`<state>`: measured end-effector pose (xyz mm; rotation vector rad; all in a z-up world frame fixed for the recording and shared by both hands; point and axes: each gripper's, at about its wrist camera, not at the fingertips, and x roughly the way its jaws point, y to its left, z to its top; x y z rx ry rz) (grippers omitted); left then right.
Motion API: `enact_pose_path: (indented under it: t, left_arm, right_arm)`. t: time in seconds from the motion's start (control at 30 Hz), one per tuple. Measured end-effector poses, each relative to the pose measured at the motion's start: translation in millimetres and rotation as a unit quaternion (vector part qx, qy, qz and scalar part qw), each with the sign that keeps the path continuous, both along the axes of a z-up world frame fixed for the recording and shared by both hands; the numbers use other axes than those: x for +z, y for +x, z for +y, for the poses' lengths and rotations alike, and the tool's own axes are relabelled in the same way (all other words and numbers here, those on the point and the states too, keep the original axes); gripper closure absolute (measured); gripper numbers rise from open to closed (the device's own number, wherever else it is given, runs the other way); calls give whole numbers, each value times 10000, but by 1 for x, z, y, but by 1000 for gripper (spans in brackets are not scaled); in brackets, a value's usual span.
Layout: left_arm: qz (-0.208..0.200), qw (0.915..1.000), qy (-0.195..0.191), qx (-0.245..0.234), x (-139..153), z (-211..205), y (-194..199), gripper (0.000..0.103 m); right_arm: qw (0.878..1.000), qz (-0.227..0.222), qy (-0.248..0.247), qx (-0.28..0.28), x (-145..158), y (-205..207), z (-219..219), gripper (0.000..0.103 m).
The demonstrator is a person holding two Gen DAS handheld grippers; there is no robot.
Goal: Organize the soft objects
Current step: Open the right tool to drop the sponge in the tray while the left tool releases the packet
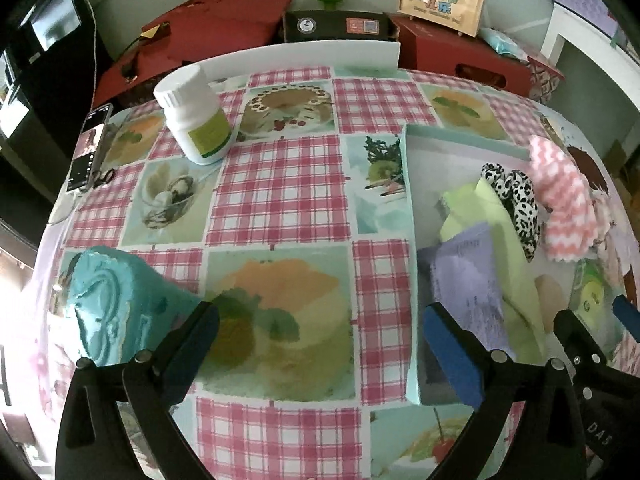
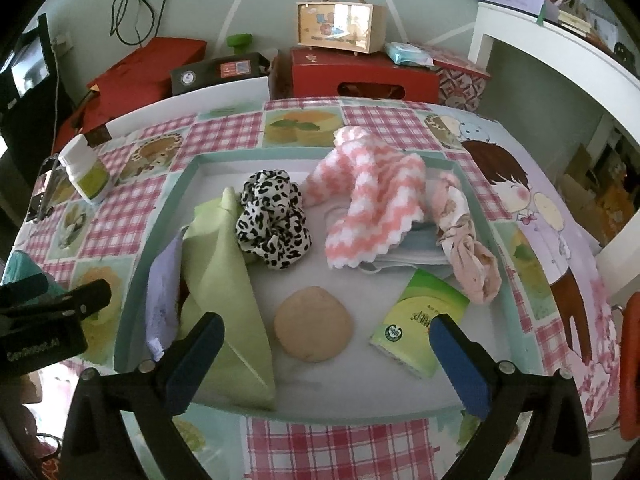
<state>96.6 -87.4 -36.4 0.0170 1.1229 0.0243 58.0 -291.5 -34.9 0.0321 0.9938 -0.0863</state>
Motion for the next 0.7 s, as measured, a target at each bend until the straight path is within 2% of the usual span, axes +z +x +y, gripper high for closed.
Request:
enact_pose_path:
  t: [0.17,0.33,0.47,0.63,0.7]
  left_arm:
    - [-113,9998,143,52,6,5,-12,2]
    - [-160,9983,534,195,10,10,-26,2]
    - [-179,9986,450,232,15,16,-35,2]
    - [-195,9970,704,255,18,21,-49,2]
    - [-163,9973,667,266,17,25,-53,2]
  right_arm:
    - [9999,34,-75,68,4,-5,8,0]
    - [9998,-3,-78,158,13,-12,16,0]
    - [9997,-41,-106,216,19,-20,22,0]
    - [9996,-7,-130,255,21,-27,27,0]
    - [9996,-1,-119,261,22,-30,28,0]
